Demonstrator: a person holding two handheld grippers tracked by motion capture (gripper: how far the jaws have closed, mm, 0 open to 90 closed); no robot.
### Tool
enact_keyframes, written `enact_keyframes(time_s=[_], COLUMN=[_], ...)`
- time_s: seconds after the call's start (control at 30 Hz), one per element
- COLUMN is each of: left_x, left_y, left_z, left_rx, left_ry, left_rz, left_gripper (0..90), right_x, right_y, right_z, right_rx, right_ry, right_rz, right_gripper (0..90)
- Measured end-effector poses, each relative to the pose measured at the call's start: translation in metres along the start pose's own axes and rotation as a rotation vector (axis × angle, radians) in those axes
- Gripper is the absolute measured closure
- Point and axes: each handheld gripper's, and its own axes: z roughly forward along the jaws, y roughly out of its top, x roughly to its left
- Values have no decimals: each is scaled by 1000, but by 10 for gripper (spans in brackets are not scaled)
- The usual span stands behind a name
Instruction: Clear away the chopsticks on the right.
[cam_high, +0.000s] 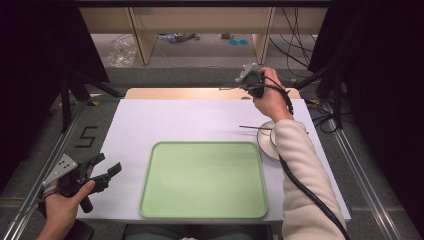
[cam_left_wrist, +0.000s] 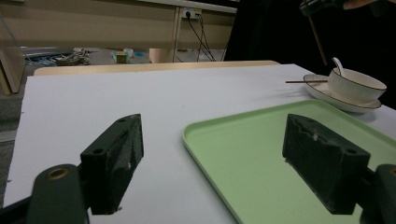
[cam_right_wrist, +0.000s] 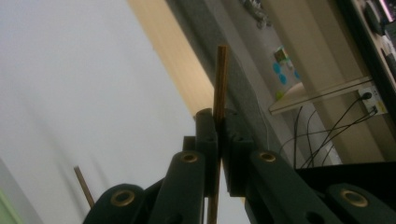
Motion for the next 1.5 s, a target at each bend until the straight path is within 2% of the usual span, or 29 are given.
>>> enact_keyframes(time_s=[0.17,0.27,0.33,0.37,0.4,0.43,0.47,0.5,0.53,0.57,0.6,0.7,0.77,0.9,0.97,1.0,1.03,1.07,1.1,1.13,1.17,1.27,1.3,1.37,1.4,1.47,1.5], left_x=[0,0,0,0,0,0,0,0,0,0,0,0,0,0,0,0,0,0,0,0,0,0,0,0,0,0,0], left_y=[0,0,0,1,0,0,0,0,0,0,0,0,0,0,0,0,0,0,0,0,0,0,0,0,0,0,0], left_z=[0,0,0,-1,0,0,0,0,0,0,0,0,0,0,0,0,0,0,0,0,0,0,0,0,0,0,0], left_rx=[1,-1,-5,16,-2,1,1,0,0,0,0,0,2,1,1,2,1,1,1,1,2,3,3,2,2,3,3], left_ry=[0,0,-2,7,-1,0,0,-1,-1,-1,-1,-1,-2,0,0,0,-1,-1,-1,-1,-1,-3,-3,-4,-3,-3,-3], left_rz=[1,0,0,3,0,0,0,0,0,0,1,1,5,0,2,3,4,4,3,3,5,9,9,10,11,10,10], left_gripper=[204,204,204,204,204,203,204,204,204,204,204,204,203,204,204,204,204,204,204,204,204,203,204,204,204,204,204], right_x=[-7,-9,-10,-11,-12,-13,-14,-13,-13,-14,-13,-14,-14,-14,-14,-14,-12,-12,-10,-10,-7,-1,-1,8,11,16,20], right_y=[5,7,8,9,10,10,11,11,11,12,13,13,13,13,12,12,12,12,9,9,6,0,0,-6,-8,-15,-17], right_z=[-17,-23,-25,-29,-32,-34,-36,-38,-38,-43,-45,-50,-54,-58,-62,-62,-63,-63,-62,-62,-60,-55,-55,-49,-46,-40,-36], right_rx=[-101,-162,-170,-200,-207,-228,-224,-234,-234,-237,-243,-235,-211,-201,-167,-167,-124,-124,-84,-84,-37,37,37,155,189,239,262], right_ry=[25,23,32,34,47,39,58,58,58,75,70,88,98,93,103,103,113,113,129,129,146,195,195,236,231,243,256], right_rz=[138,198,215,254,270,286,304,328,328,381,400,445,478,515,555,555,592,592,635,635,676,762,762,872,890,883,912], right_gripper=[877,877,877,877,877,877,878,877,877,877,878,878,877,877,877,877,877,877,877,877,877,877,877,877,877,877,877])
